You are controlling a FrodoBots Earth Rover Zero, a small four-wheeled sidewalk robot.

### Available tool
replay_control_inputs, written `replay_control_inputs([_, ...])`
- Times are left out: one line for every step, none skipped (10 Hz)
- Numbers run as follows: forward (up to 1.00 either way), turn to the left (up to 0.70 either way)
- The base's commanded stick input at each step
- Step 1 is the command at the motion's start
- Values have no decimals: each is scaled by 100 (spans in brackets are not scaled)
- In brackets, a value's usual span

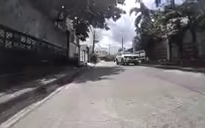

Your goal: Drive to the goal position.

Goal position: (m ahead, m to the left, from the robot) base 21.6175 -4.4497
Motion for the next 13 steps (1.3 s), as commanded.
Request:
replay_control_inputs([100, 0])
replay_control_inputs([100, 0])
replay_control_inputs([100, 0])
replay_control_inputs([100, 0])
replay_control_inputs([100, 0])
replay_control_inputs([100, 0])
replay_control_inputs([100, 0])
replay_control_inputs([100, 0])
replay_control_inputs([100, 0])
replay_control_inputs([100, 0])
replay_control_inputs([100, 0])
replay_control_inputs([100, 0])
replay_control_inputs([100, 0])
